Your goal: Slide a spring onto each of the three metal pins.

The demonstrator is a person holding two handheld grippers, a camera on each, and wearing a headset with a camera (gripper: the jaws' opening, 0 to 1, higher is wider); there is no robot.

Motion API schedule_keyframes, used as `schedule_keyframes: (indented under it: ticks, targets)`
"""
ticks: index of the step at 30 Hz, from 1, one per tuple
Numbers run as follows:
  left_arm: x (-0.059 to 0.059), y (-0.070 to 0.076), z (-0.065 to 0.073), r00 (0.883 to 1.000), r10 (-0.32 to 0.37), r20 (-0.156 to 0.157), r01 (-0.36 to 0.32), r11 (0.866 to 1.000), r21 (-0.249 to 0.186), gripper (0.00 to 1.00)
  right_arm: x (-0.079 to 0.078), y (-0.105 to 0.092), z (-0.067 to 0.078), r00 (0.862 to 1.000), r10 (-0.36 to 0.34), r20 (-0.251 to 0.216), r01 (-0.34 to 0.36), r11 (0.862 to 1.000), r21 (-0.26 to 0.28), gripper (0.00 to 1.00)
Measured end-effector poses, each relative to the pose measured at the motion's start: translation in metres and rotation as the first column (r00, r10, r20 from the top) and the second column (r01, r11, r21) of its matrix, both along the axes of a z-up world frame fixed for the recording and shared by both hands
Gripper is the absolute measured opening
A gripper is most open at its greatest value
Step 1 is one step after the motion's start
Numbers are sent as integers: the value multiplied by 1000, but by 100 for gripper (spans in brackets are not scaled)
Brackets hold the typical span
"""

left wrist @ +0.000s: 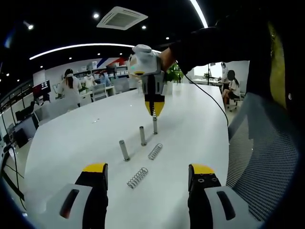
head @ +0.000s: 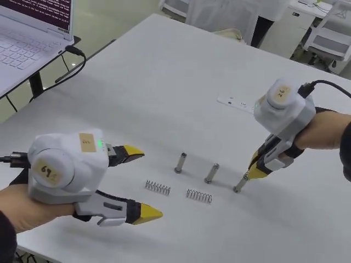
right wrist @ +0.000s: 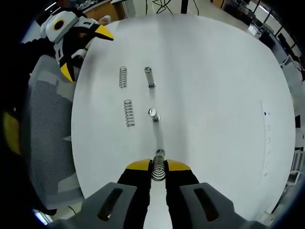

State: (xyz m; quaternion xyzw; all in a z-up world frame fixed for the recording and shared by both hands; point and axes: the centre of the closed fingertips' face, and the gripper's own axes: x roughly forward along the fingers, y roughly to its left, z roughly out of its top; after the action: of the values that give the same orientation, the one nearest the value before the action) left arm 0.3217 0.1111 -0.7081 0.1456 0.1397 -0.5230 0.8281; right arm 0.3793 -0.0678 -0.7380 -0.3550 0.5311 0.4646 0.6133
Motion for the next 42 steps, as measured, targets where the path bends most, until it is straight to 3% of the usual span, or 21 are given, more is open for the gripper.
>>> schedule_keyframes:
  ticks: [25,42]
  targets:
    - [0,-1,0,1000,-2,-3,2,1000,1,63,4,3,-36,1000,-7,15,8,1000,-28,8]
    - [0,0,0,1000,-1,-6,1,1000,-1,63,2,3,-46,1000,-23,8,23,1000,-17,9]
